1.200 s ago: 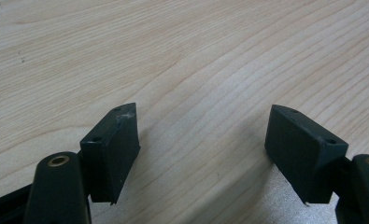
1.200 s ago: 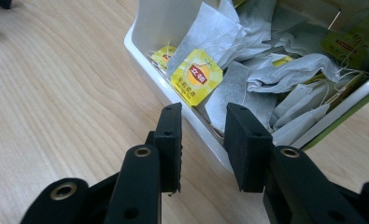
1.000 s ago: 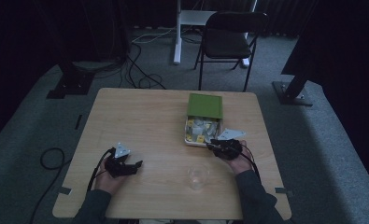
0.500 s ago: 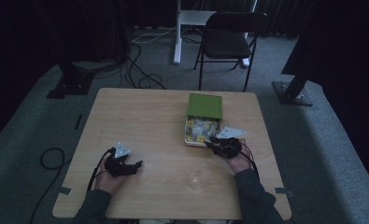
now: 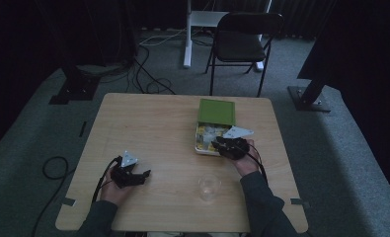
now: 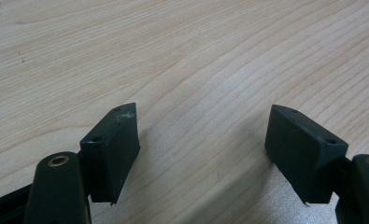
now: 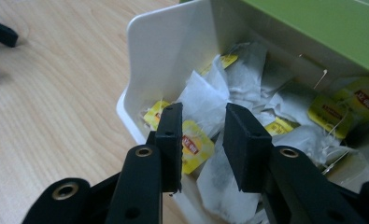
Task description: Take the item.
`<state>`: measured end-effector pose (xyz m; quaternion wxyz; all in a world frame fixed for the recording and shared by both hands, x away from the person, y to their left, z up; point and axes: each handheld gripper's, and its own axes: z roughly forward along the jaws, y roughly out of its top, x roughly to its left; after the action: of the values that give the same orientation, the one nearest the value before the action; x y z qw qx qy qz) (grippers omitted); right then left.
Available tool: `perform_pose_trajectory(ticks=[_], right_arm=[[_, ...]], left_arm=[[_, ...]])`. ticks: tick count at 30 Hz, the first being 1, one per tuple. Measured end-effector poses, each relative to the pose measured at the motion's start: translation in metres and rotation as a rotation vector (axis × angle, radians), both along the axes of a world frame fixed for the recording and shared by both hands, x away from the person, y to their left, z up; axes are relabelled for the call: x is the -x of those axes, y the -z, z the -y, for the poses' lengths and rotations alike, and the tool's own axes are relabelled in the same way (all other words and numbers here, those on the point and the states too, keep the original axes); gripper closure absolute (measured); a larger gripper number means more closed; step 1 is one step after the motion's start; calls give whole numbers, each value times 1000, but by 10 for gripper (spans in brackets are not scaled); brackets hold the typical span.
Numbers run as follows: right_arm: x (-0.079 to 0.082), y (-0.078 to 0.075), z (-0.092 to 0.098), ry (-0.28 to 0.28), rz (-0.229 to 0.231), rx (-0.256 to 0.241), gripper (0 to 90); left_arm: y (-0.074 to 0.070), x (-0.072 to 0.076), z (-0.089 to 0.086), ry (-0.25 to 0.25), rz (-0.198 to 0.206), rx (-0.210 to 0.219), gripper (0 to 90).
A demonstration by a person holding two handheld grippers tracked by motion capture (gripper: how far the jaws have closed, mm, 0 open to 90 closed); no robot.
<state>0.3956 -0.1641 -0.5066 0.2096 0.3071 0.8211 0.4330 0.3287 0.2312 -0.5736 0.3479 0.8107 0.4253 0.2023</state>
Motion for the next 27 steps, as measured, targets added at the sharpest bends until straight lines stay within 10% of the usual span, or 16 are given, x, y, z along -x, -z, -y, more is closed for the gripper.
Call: perform_pose_trajectory(ticks=[27], right_arm=[[-23, -6, -24, 61, 16, 76, 650]], left_arm=[[0, 0, 0, 0, 0, 0, 272]])
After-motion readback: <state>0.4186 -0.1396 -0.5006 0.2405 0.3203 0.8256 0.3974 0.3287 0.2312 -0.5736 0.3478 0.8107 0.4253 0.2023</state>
